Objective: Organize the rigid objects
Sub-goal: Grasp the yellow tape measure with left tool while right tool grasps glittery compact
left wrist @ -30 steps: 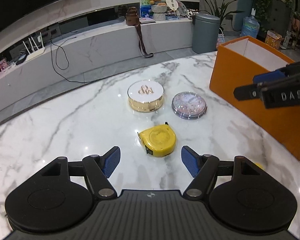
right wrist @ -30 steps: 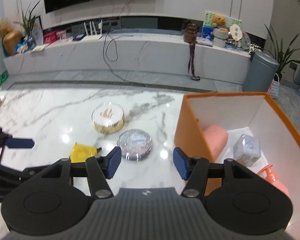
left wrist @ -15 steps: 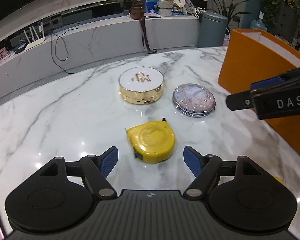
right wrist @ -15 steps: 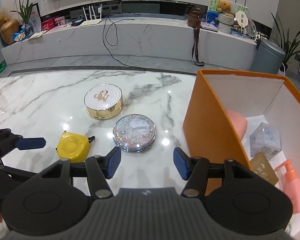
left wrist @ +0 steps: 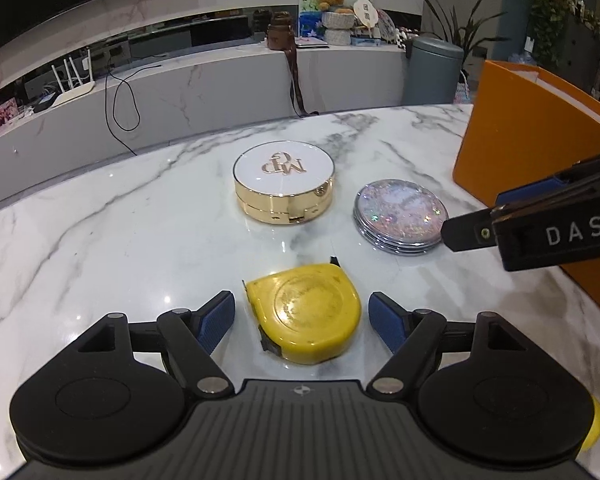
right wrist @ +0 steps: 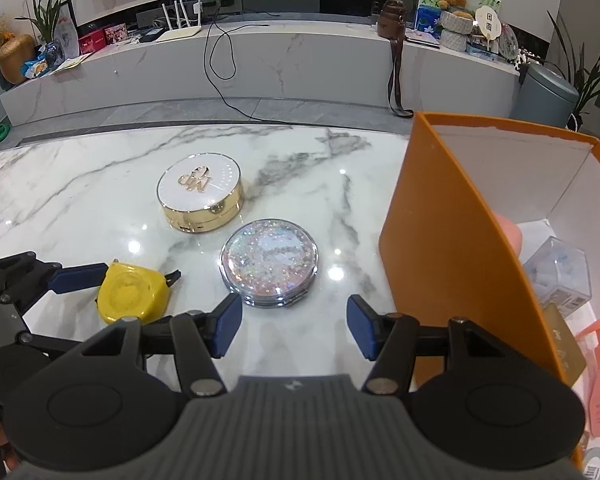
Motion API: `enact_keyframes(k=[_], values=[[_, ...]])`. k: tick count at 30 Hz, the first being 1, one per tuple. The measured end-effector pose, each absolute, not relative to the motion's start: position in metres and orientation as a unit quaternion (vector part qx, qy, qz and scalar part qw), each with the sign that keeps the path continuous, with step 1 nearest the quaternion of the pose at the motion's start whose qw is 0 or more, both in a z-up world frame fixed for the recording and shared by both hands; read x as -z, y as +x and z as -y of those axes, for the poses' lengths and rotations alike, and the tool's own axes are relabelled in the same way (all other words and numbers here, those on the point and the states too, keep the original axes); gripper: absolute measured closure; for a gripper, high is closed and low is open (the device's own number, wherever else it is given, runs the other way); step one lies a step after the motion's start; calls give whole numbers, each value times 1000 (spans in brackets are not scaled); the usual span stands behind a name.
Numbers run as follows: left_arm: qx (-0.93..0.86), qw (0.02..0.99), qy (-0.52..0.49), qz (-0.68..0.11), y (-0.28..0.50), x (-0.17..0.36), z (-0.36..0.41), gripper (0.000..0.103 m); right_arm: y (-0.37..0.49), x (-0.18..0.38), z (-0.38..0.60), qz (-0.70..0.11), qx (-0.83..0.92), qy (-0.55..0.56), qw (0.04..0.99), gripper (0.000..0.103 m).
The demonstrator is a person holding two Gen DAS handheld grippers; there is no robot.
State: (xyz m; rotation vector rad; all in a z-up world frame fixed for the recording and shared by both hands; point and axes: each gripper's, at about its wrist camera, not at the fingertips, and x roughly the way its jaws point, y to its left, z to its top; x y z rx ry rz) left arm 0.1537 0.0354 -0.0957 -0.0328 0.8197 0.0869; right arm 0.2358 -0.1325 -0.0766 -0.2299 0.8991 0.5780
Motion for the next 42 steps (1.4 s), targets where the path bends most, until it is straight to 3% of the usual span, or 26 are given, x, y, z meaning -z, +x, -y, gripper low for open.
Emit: enact_keyframes(k=[3,4,13,14,16,33,42], values=[[-44,917,-20,-397,153,93,-41,33,238,80,128,-429,-276,-109,853,45],[-46,916,-20,-399,153,93,-42,35,239,82,126,-430,-275,-110,853,45],[-46,910,-24,-411,147,91,-63,35,246,97,109,-437,-277,-111,848,44],[-45,910,-23,-411,146,91,-65,35,247,99,107,-439,-277,-110,848,36],[-44,911,-23,-410,145,91,-69,35,249,101,104,-437,-273,-109,850,30],[-35,911,-19,-409,143,91,-77,34,263,111,87,-411,-263,-112,866,27],[-32,911,-19,-411,142,90,-77,35,263,111,85,-407,-270,-116,865,31]])
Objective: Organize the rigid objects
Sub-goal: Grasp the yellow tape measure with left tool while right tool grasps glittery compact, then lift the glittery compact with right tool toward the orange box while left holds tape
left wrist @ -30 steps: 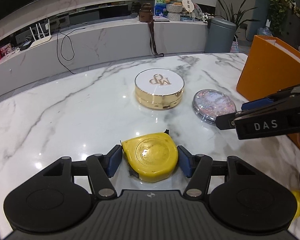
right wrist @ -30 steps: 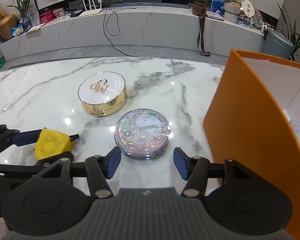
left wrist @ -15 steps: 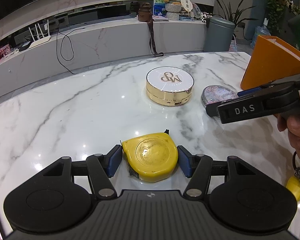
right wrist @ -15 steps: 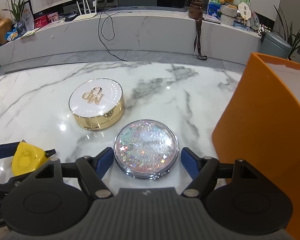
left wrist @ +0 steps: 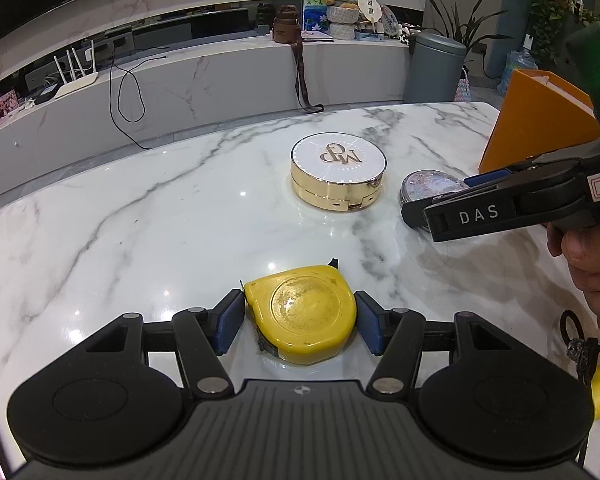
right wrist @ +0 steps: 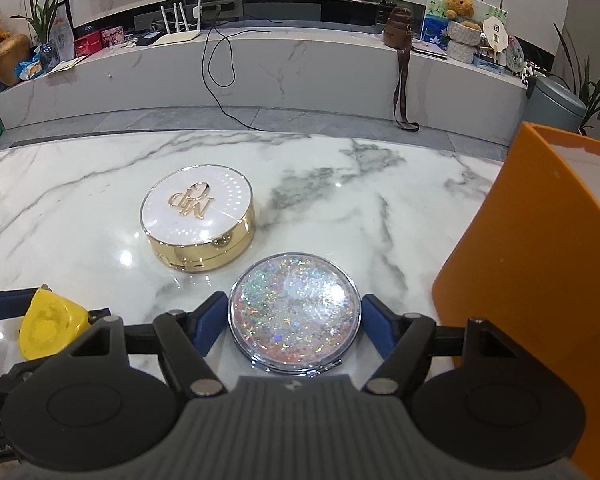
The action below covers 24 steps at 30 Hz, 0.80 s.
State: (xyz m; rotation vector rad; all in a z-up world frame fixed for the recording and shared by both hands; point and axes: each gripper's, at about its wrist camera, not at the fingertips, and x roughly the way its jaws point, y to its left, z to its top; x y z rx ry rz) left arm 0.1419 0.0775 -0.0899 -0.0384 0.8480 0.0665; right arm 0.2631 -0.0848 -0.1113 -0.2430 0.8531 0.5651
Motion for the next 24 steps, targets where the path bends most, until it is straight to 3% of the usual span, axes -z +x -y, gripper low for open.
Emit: enact_keyframes(k=[24], values=[[-37,913,-25,-407,139,78,-80,38,259,98,92,-410,-272,-111,864,32]])
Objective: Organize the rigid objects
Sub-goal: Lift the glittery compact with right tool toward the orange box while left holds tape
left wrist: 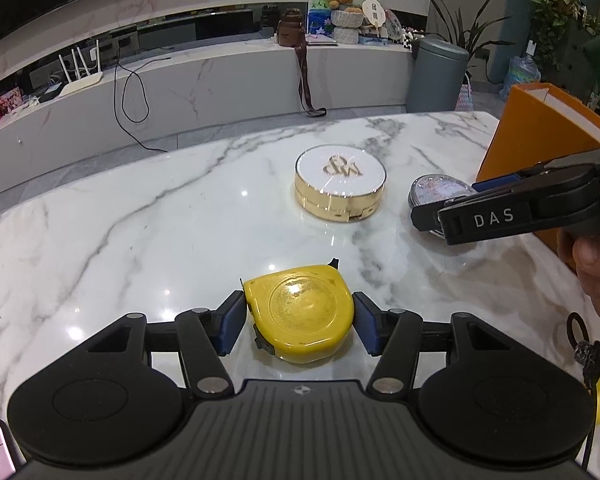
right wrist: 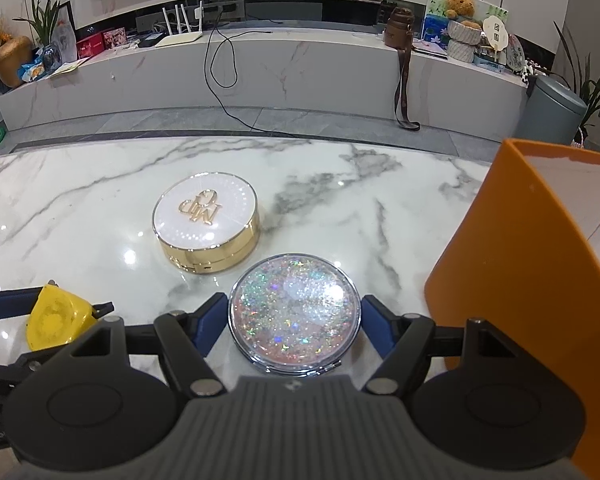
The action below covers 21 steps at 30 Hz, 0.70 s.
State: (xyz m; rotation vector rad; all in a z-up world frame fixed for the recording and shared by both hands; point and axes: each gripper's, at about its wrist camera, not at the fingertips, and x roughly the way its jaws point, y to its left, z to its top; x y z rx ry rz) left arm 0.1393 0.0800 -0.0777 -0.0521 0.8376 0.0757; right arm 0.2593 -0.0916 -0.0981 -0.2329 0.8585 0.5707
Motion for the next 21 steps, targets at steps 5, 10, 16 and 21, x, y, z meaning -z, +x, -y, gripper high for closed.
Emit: enact_keyframes(k=[5,10,16,21], values=[[-38,915,-24,-400,135,70,-78,38,257,89,95,-404,-273,-107,866,32],[-38,918,-23,-394,133,62,-75,38,252,75,102,-396,-275,-101,870,32],[-31,922,-18,-386,130,53,-68,38,244,57,112,-384,-278,-96,875,32],[-22,924,-12,-381,127,48,-56,38,240,46,122,-376,-276,-89,880,32]])
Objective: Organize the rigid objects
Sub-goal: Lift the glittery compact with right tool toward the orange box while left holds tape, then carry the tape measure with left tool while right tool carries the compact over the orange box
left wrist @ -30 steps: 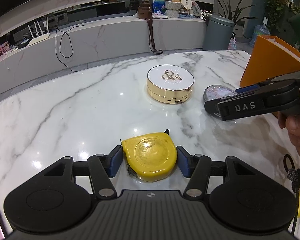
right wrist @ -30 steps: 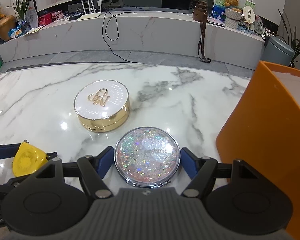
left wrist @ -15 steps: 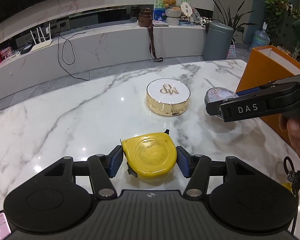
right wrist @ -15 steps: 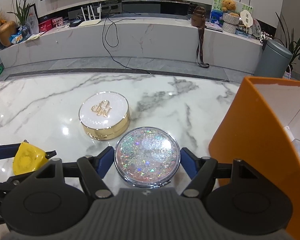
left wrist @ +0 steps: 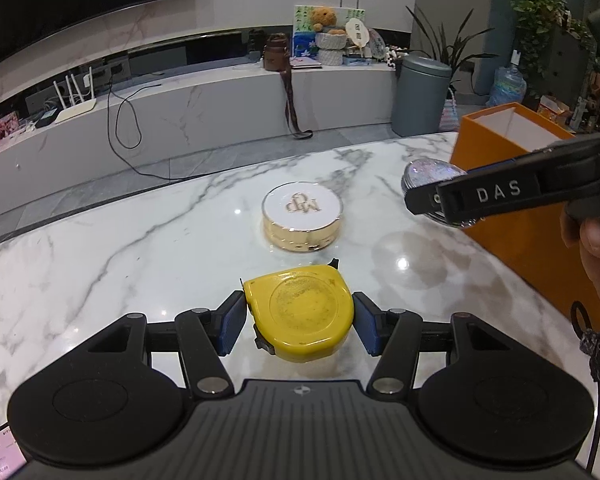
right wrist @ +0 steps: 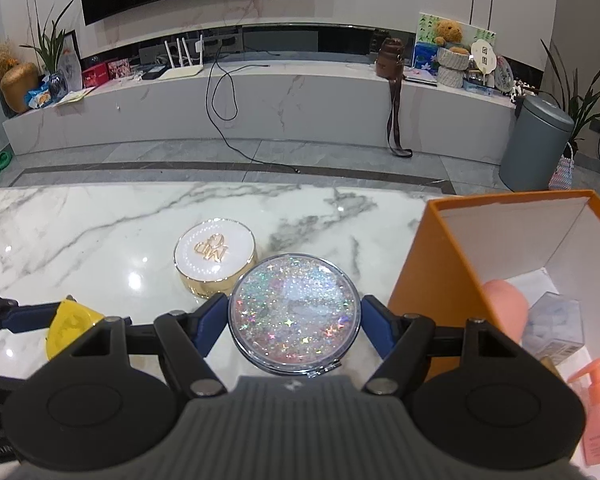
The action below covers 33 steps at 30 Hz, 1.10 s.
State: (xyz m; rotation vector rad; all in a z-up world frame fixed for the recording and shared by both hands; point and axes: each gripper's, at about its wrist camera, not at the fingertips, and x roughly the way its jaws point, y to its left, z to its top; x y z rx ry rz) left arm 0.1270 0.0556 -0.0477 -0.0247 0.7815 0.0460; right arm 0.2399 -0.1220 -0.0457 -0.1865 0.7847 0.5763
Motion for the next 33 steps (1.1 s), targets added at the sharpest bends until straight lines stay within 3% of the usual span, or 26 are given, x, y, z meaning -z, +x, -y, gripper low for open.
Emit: enact_keyframes(k=[33], values=[[33,944,13,-327,114,-29,33,38,224,-38,243,-313,-248,18,917,32]])
